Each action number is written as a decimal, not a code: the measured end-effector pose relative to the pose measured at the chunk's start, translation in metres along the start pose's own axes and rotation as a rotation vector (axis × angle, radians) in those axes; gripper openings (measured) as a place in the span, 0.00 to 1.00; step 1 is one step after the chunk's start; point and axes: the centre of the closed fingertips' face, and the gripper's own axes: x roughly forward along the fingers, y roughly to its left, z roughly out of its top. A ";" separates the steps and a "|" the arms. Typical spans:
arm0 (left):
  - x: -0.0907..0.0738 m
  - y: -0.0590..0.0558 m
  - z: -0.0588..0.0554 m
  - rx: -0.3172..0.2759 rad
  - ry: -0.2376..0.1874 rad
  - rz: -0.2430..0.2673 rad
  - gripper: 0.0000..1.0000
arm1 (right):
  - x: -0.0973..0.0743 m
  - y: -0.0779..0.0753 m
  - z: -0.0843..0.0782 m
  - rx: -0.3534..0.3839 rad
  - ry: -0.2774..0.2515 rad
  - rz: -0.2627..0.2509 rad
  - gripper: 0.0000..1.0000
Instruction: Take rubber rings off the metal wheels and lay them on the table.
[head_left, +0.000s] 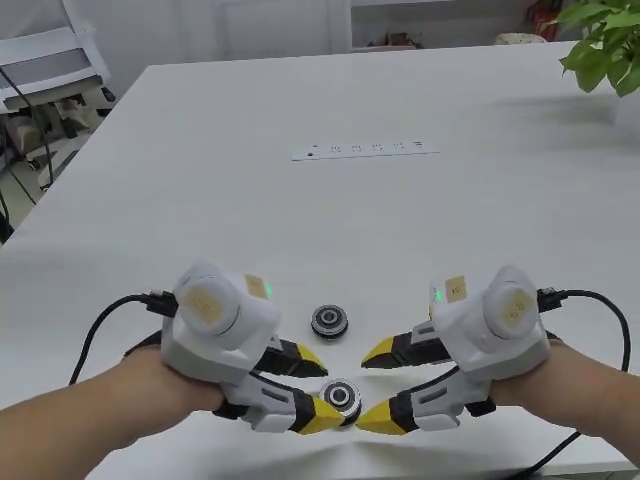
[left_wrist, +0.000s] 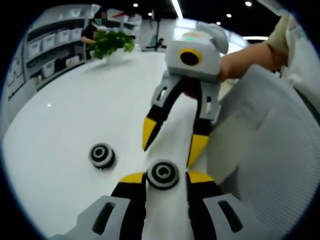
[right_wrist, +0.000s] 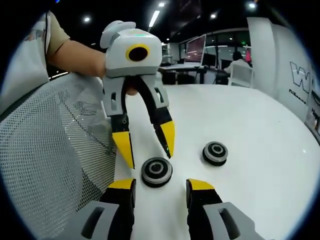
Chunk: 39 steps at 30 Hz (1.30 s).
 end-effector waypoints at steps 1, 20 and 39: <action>0.001 0.000 0.000 0.004 0.001 0.001 0.30 | 0.000 0.000 0.000 0.001 0.001 0.001 0.38; 0.007 0.002 0.000 0.111 -0.011 0.037 0.15 | 0.002 0.003 0.002 0.013 -0.012 0.011 0.35; 0.008 0.001 0.001 0.126 -0.015 0.058 0.13 | 0.014 0.007 0.002 -0.018 0.004 0.025 0.25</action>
